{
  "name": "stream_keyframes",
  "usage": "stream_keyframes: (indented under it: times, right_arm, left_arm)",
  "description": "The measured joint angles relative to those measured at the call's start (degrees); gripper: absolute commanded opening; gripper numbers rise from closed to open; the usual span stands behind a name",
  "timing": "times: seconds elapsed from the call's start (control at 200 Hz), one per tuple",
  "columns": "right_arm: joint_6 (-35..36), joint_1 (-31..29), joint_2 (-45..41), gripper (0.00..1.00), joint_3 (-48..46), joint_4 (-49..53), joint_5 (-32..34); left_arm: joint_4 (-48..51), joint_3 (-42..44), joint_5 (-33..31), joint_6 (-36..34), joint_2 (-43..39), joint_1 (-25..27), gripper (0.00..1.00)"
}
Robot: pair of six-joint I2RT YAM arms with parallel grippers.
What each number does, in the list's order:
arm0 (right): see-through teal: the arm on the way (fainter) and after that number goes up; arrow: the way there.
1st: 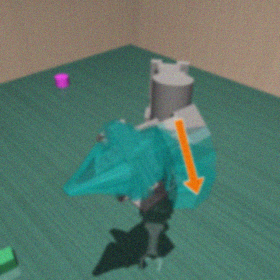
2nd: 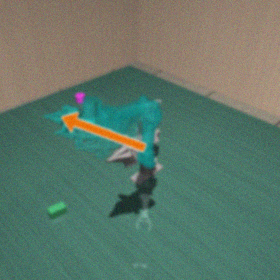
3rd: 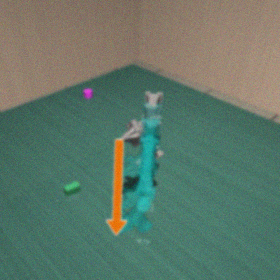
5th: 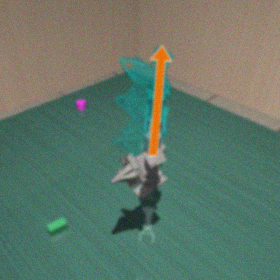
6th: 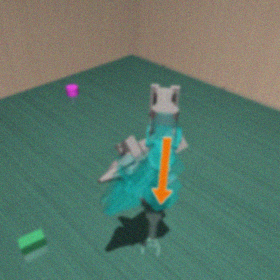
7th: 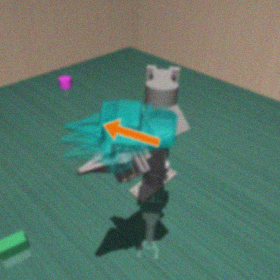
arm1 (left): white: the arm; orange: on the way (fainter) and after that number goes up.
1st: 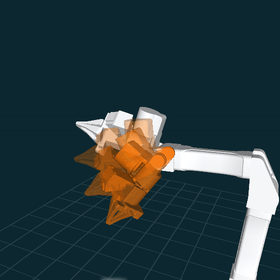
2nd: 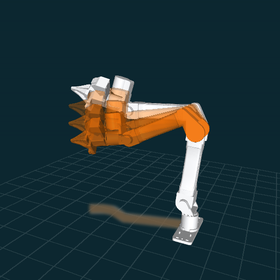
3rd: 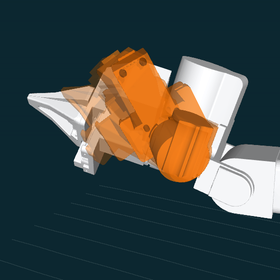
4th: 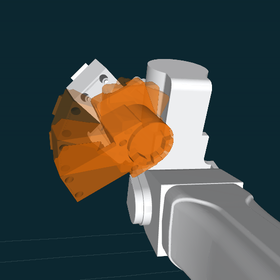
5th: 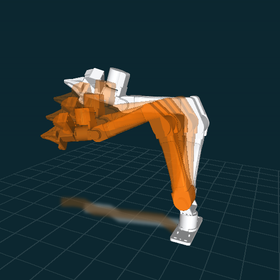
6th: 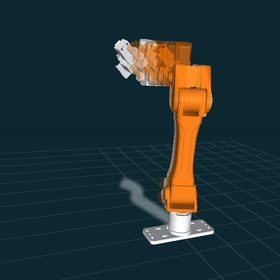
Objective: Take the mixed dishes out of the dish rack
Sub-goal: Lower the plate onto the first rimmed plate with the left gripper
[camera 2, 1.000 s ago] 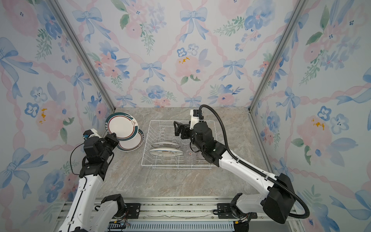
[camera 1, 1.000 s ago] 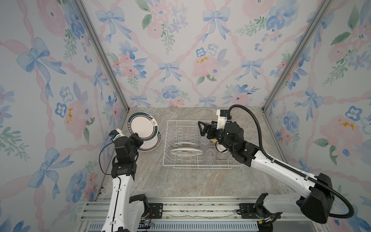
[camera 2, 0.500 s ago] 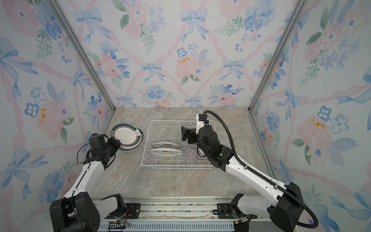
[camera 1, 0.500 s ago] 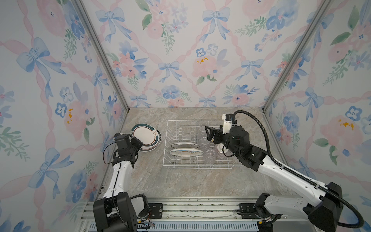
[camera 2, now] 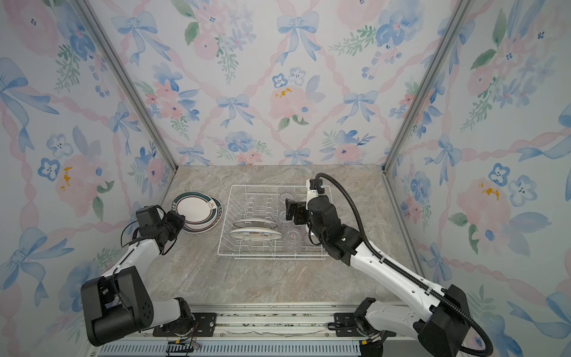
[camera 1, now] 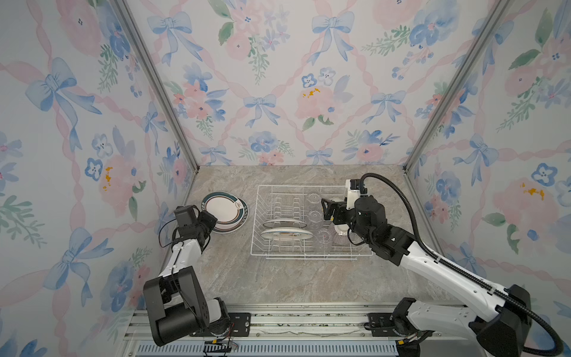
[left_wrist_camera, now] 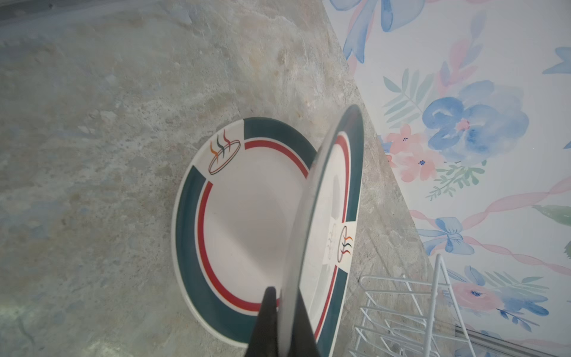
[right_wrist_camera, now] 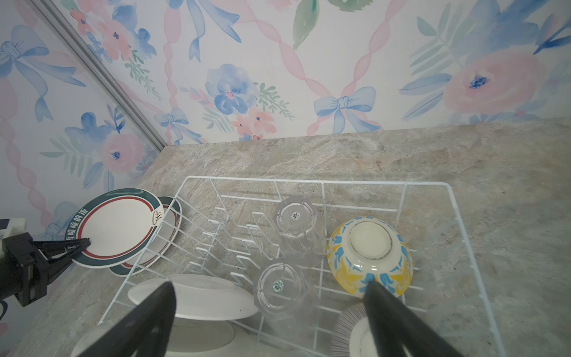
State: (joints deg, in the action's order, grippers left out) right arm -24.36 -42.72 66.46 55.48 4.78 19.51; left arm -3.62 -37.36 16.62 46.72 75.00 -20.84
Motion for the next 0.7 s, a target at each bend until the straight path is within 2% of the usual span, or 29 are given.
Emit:
stream_keyframes:
  times: [0.385,0.7]
  right_arm:
    - [0.0,0.0,-0.61,0.97,-0.07,2.99,0.33]
    - [0.0,0.0,-0.68,0.97,-0.07,4.68,0.52]
  left_arm:
    - [-5.25,0.02,2.84,2.23,5.2,0.0,0.0]
    - [-5.64,0.02,3.85,2.38,8.96,-0.39,0.0]
